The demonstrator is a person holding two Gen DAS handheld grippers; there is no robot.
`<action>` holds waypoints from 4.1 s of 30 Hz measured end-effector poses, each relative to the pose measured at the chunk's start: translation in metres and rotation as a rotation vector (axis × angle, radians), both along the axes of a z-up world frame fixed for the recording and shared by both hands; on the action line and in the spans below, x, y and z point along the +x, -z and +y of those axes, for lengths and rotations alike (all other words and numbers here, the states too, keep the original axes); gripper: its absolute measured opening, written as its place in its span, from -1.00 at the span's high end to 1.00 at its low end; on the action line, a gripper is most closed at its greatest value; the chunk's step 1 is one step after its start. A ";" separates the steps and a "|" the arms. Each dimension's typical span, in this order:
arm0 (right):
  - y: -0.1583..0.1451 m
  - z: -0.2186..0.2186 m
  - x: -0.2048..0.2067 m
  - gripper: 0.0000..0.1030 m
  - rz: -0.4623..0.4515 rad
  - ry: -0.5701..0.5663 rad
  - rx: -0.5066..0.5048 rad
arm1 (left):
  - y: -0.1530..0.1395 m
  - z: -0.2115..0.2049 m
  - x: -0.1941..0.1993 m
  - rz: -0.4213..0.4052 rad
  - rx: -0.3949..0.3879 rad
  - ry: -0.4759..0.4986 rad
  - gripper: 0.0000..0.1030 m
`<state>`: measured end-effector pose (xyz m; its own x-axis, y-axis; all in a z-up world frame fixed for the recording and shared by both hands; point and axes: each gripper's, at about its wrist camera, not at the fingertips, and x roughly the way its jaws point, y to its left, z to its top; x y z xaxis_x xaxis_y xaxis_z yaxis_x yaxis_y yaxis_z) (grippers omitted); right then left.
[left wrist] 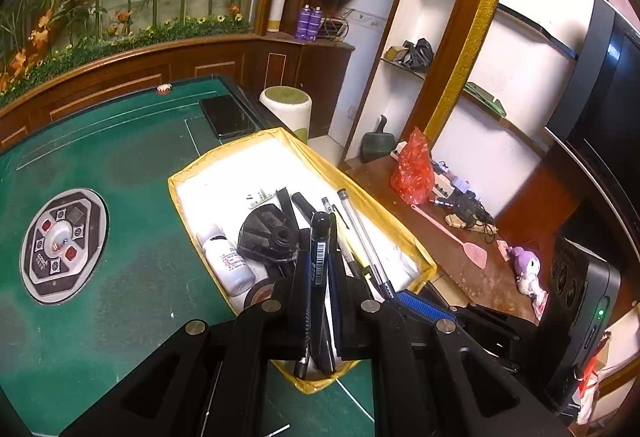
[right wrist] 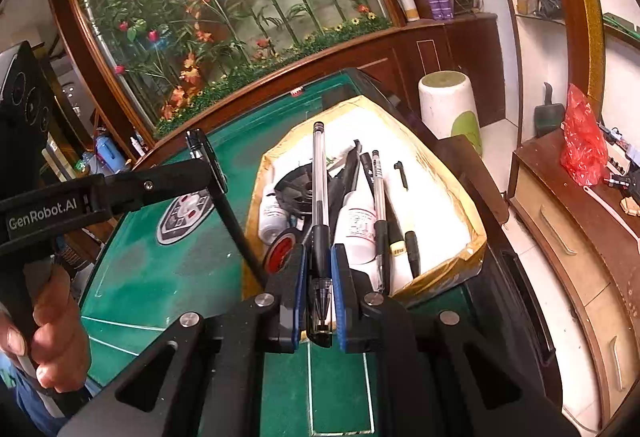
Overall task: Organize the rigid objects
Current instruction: 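Carry both held pens toward the tray with both tools, then lower both pens into the tray and open both tools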
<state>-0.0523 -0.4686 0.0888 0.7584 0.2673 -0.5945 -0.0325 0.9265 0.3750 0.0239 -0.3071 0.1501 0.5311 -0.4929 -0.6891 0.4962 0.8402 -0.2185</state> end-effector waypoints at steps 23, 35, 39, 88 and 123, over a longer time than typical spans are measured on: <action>0.019 0.002 0.045 0.77 0.129 0.054 -0.099 | 0.054 -0.010 0.051 0.123 -0.055 0.018 0.86; 0.028 0.008 0.058 0.77 0.150 0.083 -0.113 | 0.080 -0.016 0.059 0.173 -0.038 0.051 0.86; 0.029 0.008 0.059 0.77 0.148 0.088 -0.109 | 0.080 -0.016 0.059 0.168 -0.047 0.051 0.86; 0.041 0.046 0.058 0.79 0.214 0.267 -0.325 | 0.093 -0.012 0.055 0.100 -0.064 0.025 0.53; 0.029 0.061 0.029 -0.13 0.119 0.227 -0.390 | 0.086 -0.018 0.045 -0.059 0.045 -0.025 -0.49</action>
